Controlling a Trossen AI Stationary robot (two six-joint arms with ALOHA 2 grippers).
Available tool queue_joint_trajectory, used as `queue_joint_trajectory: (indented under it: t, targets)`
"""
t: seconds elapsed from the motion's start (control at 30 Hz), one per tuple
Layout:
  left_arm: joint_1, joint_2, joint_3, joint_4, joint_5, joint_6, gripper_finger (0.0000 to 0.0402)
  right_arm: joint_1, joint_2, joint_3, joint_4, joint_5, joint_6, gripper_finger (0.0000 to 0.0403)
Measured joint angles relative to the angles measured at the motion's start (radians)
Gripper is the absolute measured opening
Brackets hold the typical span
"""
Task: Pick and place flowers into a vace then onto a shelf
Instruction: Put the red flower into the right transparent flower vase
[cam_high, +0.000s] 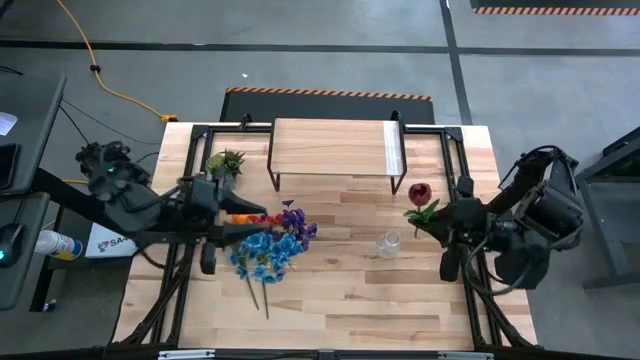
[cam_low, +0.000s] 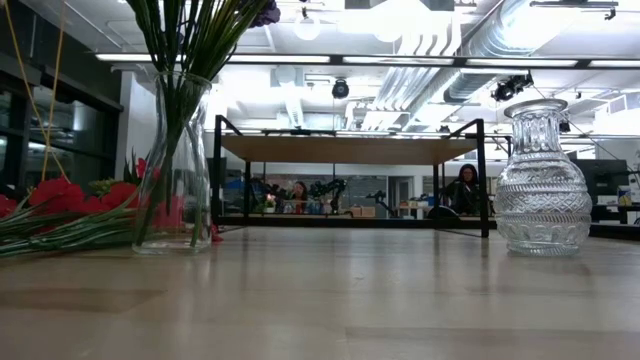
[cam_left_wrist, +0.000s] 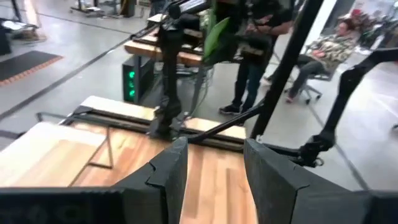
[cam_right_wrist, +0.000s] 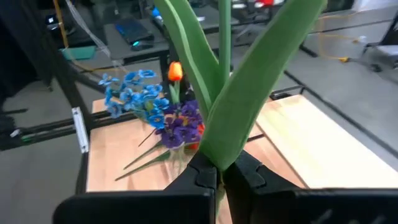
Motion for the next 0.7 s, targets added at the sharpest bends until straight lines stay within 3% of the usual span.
queue_joint_trajectory:
  t: [0.33,0.7]
  targets:
    - [0.003,-0.03,0.0,-0.183,-0.036,-0.11,0.0191,0.015,0.057,0.0,-0.039,0.063,0.072,0.0006]
    - [0.004,-0.029,-0.001,-0.255,-0.048,-0.132,0.0191,-0.067,0.091,0.0,-0.059,0.102,0.071,0.0007]
